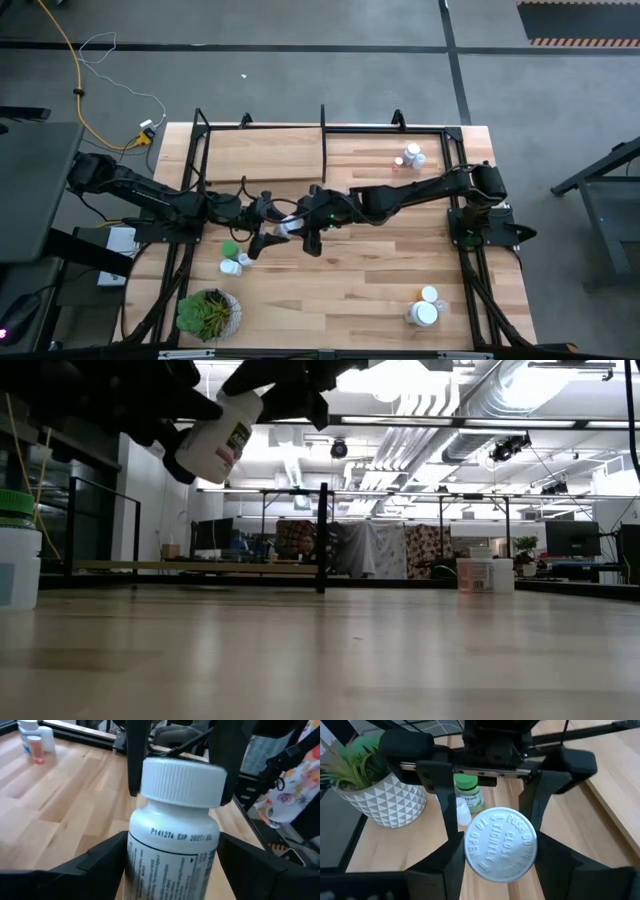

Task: Pick and place medicine bottles onto shelf by color
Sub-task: Put the top medium white pill bottle on the shelf

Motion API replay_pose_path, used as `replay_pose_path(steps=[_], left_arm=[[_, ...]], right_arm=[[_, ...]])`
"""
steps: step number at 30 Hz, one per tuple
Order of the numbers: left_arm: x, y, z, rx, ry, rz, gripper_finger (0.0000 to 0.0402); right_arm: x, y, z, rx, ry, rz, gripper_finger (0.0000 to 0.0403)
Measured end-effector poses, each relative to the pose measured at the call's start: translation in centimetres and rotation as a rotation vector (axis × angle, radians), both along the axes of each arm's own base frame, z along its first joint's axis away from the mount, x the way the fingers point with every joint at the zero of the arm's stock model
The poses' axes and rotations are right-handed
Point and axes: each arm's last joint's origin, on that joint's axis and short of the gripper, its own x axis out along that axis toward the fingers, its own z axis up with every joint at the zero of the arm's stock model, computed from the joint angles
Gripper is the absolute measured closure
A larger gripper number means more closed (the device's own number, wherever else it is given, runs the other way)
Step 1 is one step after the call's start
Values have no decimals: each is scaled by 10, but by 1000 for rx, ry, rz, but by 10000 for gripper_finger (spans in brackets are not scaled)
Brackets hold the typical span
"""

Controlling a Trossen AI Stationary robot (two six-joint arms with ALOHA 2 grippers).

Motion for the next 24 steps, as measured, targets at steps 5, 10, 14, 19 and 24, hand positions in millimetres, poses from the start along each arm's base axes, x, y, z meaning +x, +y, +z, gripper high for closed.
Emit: replay_pose_path(steps=[5, 10, 14, 19, 24], left_arm=[[-1, 0, -2, 2, 20, 0, 122], [-1, 0, -2, 3, 21, 0, 161], [-1, 0, -3, 4, 35, 3, 207], [-4, 2, -5, 15, 72, 34, 234], [-15, 6, 0, 45, 103, 149, 236]], right_arm=[[1, 0, 2, 14, -23, 19, 225], [1, 0, 2, 16, -24, 19, 225], [1, 0, 2, 23, -22, 16, 188], [0, -1, 8, 14, 11, 12, 141], [-5, -3, 16, -34, 101, -21, 133]])
